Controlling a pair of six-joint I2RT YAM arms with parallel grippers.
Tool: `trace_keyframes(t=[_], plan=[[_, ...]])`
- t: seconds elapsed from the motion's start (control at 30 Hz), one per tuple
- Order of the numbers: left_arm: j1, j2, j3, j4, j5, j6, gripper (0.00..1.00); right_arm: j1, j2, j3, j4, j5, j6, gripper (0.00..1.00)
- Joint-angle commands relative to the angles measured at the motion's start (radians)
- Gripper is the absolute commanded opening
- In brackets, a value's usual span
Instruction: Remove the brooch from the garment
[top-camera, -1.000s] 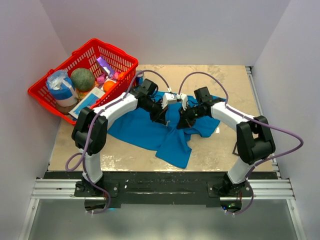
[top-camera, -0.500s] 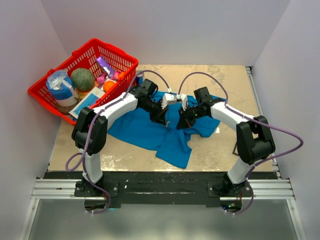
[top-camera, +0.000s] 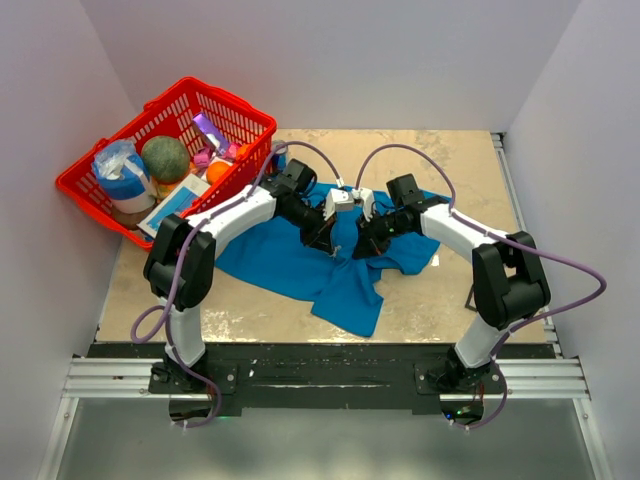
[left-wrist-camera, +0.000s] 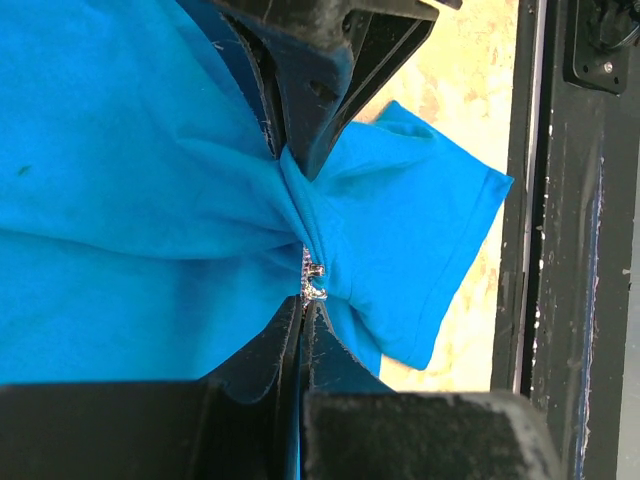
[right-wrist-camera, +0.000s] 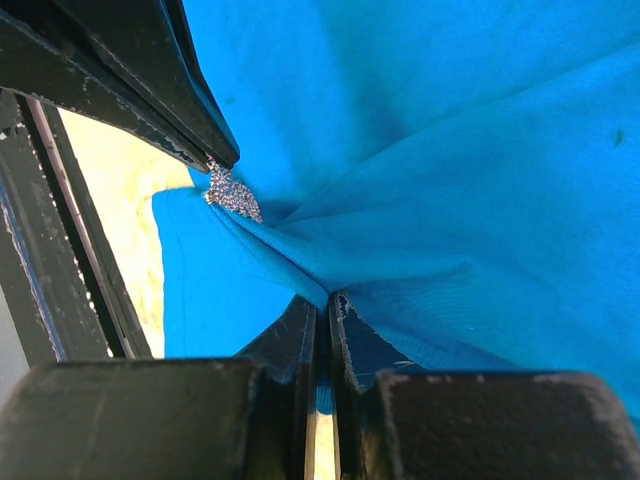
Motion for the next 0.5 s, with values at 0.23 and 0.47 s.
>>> trace_keyframes(t=[0.23,0.47], plan=[[0.004,-0.037,-0.076,0.096,0.054,-0.065,0.00,-0.003,-0.014,-0.017,0.023,-0.002,0.017,0.06],[0.003,-0.046,-0.084,0.179,0.047,-0.139,0.00,0.001,-0.040,-0.057,0.006,-0.030,0.029,0.07]])
